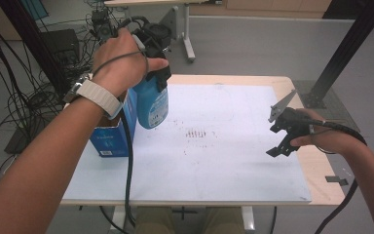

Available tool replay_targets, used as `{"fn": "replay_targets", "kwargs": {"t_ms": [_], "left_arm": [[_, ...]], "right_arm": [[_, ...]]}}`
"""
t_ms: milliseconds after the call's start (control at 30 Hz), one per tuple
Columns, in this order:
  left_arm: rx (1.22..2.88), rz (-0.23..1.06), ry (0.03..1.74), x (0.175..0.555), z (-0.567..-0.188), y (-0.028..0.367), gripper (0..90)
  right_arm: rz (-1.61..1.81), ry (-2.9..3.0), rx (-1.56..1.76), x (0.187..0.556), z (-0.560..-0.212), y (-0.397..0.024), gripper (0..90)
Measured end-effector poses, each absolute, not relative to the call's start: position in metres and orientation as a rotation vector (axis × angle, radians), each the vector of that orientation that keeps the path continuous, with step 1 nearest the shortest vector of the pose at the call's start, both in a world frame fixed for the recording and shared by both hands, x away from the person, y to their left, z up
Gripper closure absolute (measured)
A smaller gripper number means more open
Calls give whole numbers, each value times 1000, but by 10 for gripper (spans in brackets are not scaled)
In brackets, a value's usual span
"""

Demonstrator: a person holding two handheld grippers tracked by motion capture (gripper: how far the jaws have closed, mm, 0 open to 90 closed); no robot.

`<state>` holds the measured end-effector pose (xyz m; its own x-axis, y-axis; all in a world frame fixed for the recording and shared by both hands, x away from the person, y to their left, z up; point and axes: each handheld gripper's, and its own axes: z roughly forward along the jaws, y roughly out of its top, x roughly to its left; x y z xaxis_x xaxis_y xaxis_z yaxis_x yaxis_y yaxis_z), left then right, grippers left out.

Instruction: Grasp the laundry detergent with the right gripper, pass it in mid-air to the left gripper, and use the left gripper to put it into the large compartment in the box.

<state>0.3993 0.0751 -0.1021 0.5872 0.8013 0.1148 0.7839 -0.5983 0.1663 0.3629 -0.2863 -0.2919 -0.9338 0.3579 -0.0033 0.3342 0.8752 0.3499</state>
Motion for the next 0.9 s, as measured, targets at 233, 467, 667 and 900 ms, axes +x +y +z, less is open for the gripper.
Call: {"fn": "replay_targets", "kwargs": {"t_ms": [233, 467, 667, 900], "left_arm": [[2680, 255, 1438, 403, -94, 81, 373], [2654, 267, 1492, 408, -88, 88, 374], [2565, 276, 1587, 411, -84, 95, 373], [2543, 284, 1667, 416, -76, 109, 373]], "right_arm": [[547, 2976, 552, 364, -294, -286, 105], [561, 2970, 565, 364, -294, -287, 105], [567, 2971, 573, 366, -296, -287, 105], [570, 2974, 572, 368, -299, -287, 105]]}}
